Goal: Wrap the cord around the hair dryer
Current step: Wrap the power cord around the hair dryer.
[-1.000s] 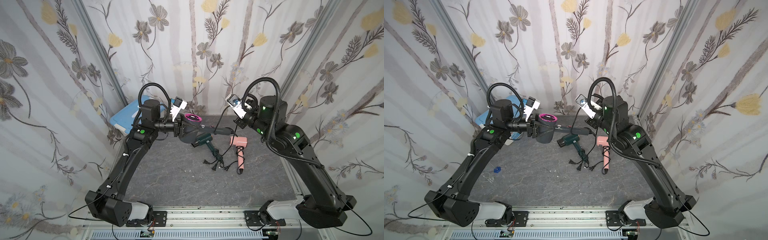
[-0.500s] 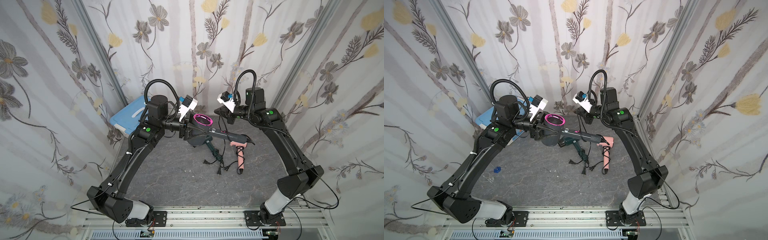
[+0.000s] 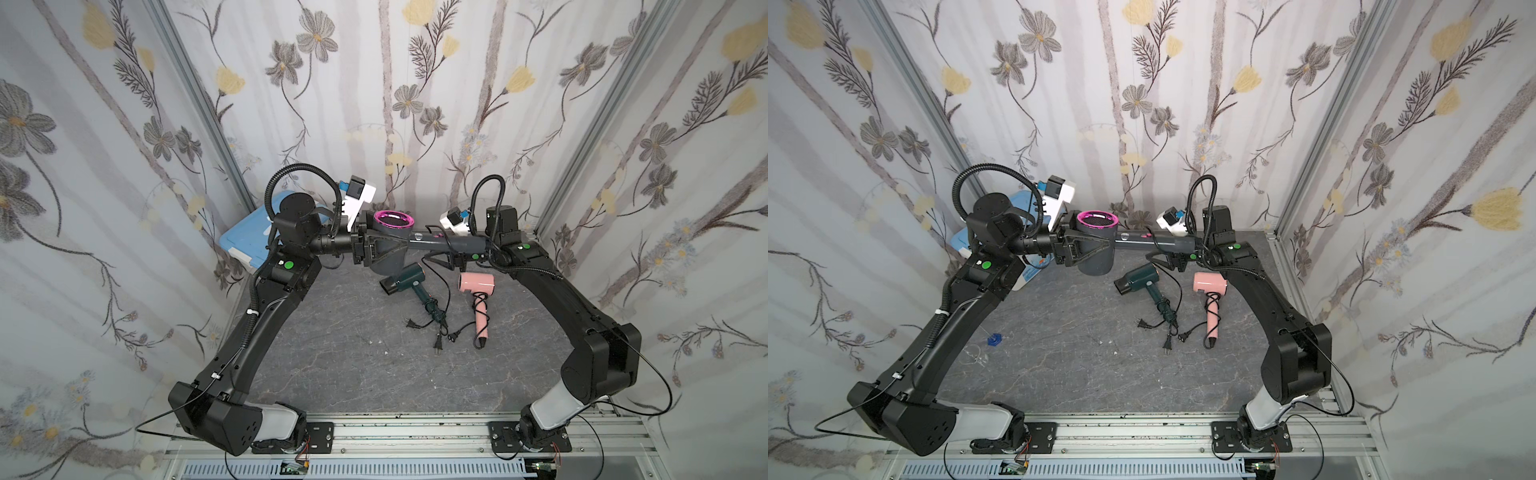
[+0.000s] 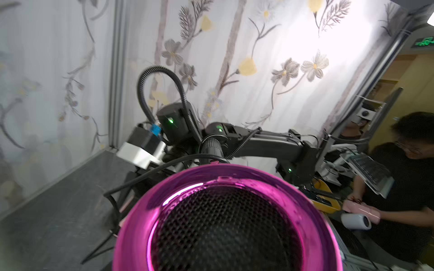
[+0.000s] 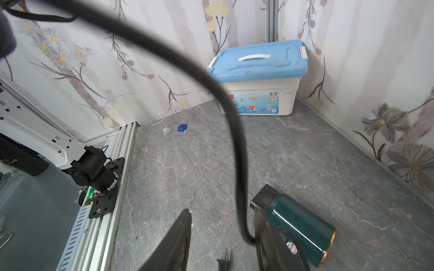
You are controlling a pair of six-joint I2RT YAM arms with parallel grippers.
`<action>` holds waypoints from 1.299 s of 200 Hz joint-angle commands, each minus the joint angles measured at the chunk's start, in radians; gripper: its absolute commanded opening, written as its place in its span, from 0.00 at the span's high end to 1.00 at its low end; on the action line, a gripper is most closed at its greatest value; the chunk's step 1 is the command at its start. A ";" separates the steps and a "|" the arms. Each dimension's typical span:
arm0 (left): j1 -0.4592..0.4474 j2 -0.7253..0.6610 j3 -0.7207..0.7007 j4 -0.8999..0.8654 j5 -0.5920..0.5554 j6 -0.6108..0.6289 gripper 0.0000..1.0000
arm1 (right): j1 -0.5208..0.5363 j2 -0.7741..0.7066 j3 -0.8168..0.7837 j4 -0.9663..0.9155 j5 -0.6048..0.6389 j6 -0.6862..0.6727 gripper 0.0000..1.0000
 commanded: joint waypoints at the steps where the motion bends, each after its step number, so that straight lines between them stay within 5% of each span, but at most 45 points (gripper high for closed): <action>1: 0.003 -0.014 0.002 0.182 -0.093 -0.079 1.00 | -0.007 -0.025 -0.080 0.155 -0.014 0.041 0.52; 116: 0.008 -0.015 0.056 0.240 -0.116 -0.152 1.00 | 0.017 0.063 -0.250 0.387 0.325 0.076 0.44; 144: 0.009 -0.014 0.057 0.240 -0.138 -0.152 1.00 | 0.022 0.101 -0.255 0.396 0.332 0.091 0.59; 182: 0.020 -0.016 0.045 0.240 -0.193 -0.147 1.00 | 0.020 0.041 -0.362 0.482 0.375 0.150 1.00; 232: 0.060 0.008 0.018 0.264 -0.315 -0.141 1.00 | 0.114 -0.132 -0.462 0.427 0.486 0.131 1.00; 260: 0.062 0.041 0.077 0.067 -0.304 0.035 1.00 | 0.190 -0.247 -0.434 0.245 0.605 0.068 1.00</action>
